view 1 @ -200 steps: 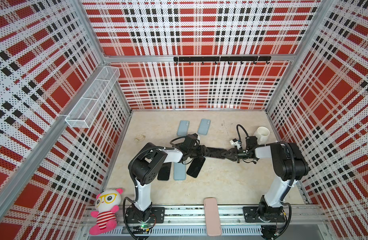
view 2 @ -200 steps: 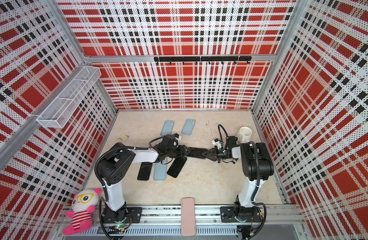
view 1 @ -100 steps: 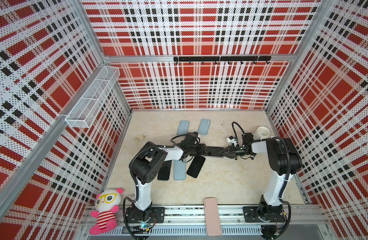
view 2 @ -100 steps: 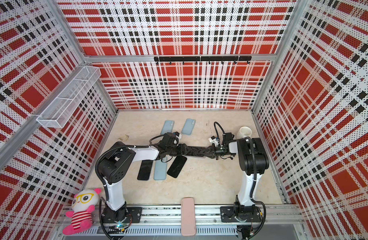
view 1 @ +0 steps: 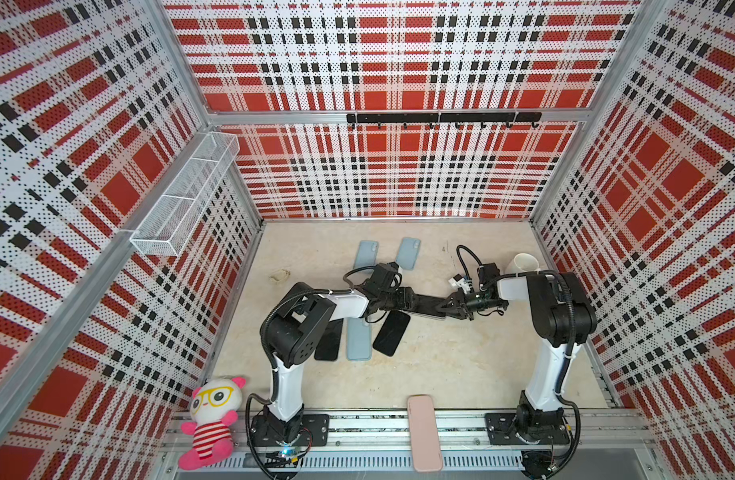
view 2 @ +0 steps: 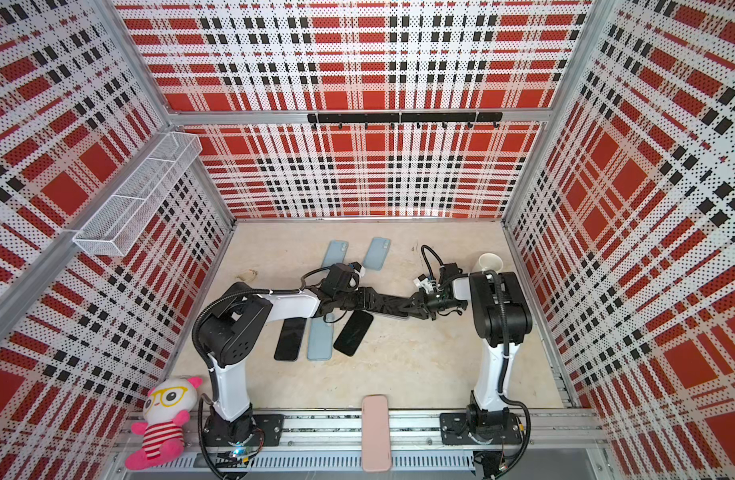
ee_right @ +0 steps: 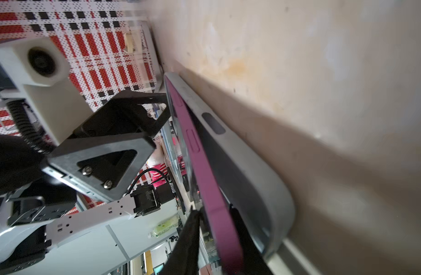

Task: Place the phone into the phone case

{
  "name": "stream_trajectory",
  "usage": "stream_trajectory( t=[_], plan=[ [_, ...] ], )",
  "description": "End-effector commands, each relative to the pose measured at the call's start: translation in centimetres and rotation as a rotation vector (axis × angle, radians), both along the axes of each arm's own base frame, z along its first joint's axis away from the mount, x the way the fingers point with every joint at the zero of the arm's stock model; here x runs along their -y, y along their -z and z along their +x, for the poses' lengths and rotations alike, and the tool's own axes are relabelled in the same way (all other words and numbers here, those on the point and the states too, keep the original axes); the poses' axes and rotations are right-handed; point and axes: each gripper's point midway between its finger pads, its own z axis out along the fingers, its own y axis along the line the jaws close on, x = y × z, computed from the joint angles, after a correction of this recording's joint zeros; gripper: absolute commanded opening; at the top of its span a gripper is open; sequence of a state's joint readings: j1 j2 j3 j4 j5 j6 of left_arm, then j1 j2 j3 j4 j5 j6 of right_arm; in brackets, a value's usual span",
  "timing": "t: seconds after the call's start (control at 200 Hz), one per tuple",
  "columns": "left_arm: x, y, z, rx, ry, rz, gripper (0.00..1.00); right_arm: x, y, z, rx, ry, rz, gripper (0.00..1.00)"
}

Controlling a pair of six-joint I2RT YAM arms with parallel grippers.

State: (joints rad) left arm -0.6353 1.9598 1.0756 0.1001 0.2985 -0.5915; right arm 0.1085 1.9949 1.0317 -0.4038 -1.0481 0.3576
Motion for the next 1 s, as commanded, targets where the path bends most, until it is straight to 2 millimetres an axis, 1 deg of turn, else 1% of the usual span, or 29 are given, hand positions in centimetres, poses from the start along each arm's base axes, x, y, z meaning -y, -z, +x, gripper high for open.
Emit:
stream_trajectory(
  t=[0.0, 0.215, 0.321, 0.406, 0.471, 0.641, 0.716, 0.777, 0.872, 0.942, 0.997],
  plan=[
    [-0.6, 1.7, -0.9, -0.025, 0.006, 0.096, 0.59, 0.4, -1.0, 0.2, 0.039, -0.025, -0.090, 0.28],
    [-1.7, 3.7, -0.7, -0.030, -0.017, 0.198, 0.50, 1.6, -2.5, 1.0, 0.064, -0.017, -0.210, 0.34],
    [-2.1, 4.7, -0.6, -0.050, -0.023, 0.227, 0.46, 2.5, -2.6, 1.2, 0.061, -0.007, -0.287, 0.35],
    [-2.1, 5.3, -0.5, -0.059, -0.028, 0.229, 0.43, 2.9, -3.0, 1.2, 0.062, -0.005, -0.318, 0.35],
    [-2.1, 5.6, -0.6, -0.064, -0.026, 0.230, 0.40, 3.2, -3.3, 1.3, 0.065, 0.002, -0.339, 0.35],
    [-2.2, 5.9, -0.7, -0.067, -0.029, 0.231, 0.38, 4.0, -4.1, 1.6, 0.088, 0.011, -0.403, 0.35],
    [-2.3, 6.0, -0.8, -0.070, -0.034, 0.232, 0.38, 4.5, -4.1, 1.6, 0.093, 0.019, -0.437, 0.34],
    [-2.3, 5.9, -0.9, -0.071, -0.037, 0.226, 0.38, 4.8, -3.9, 1.4, 0.092, 0.031, -0.454, 0.31],
    [-2.2, 5.7, -1.1, -0.073, -0.041, 0.212, 0.38, 4.6, -3.5, 1.2, 0.103, 0.054, -0.437, 0.27],
    [-2.2, 5.6, -1.1, -0.074, -0.039, 0.208, 0.37, 4.6, -2.6, 0.9, 0.085, 0.055, -0.429, 0.23],
    [-2.1, 5.5, -1.1, -0.075, -0.037, 0.204, 0.37, 4.6, -2.0, 0.9, 0.080, 0.057, -0.437, 0.22]
  ],
)
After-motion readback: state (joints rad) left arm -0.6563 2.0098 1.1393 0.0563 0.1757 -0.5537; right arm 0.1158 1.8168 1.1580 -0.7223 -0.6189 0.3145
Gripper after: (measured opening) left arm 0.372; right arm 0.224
